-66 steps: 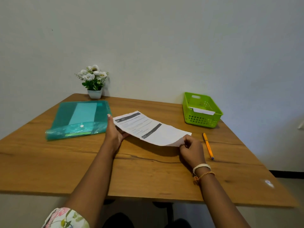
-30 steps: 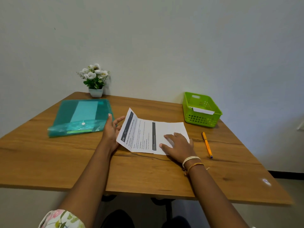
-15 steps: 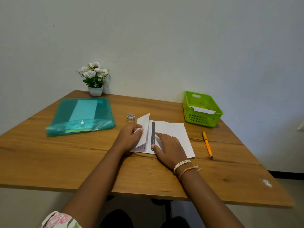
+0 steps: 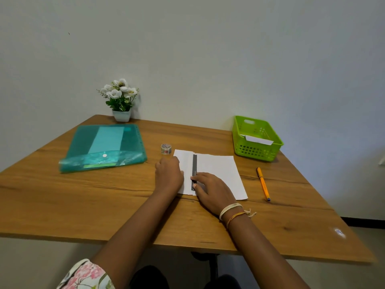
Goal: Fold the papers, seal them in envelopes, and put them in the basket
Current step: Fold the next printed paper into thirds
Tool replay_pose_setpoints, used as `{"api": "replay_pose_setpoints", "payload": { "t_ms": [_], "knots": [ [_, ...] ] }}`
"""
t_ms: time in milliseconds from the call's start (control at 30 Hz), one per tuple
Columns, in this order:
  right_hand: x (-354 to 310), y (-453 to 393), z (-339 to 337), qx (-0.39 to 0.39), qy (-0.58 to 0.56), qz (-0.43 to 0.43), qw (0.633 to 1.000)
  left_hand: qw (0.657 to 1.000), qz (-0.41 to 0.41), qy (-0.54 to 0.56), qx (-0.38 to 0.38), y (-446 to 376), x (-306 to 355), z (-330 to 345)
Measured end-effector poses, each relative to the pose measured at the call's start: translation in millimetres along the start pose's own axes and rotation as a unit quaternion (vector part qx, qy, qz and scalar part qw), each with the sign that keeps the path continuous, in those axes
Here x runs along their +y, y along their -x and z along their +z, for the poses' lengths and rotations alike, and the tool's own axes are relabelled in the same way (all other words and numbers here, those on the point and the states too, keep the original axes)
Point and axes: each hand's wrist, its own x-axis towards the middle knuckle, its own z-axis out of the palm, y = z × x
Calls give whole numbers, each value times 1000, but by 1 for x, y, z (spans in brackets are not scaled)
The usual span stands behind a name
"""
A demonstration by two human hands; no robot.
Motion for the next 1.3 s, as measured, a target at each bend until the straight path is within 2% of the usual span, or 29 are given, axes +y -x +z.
{"api": "replay_pose_setpoints", "payload": {
  "t_ms": [100,200,300,400,500,567,767,900,967,1033,1167,1300],
  "knots": [
    [0,0,0,0,-10,8,1000,998,-52,41,-2,-6,6,-3],
    [1,1,-2,4,-17,14,1000,975,-153,158,-24,-15,8,-13],
    [1,1,-3,9,-31,19,999,923,-256,285,-42,-27,3,-25],
    [3,1,-2,18,-49,26,998,849,-336,402,-70,-32,-4,-34],
    [3,1,-2,21,-69,37,997,767,-317,545,-119,-23,-5,-34],
    [2,1,-2,19,-81,44,996,752,-263,594,-115,-17,-7,-28],
    [3,1,-5,56,-190,59,978,846,-56,522,-90,2,3,-12],
    [7,-1,-8,158,-299,105,935,895,47,432,-99,7,5,-2],
    [10,-2,-10,176,-377,130,900,919,84,371,-105,11,8,0],
    [10,-2,-14,174,-430,151,873,935,117,313,-116,15,11,3],
    [10,-1,-15,181,-385,178,887,952,147,232,-135,19,13,9],
    [15,-2,-14,202,-357,198,890,955,135,229,-134,18,13,10]
  ]
}}
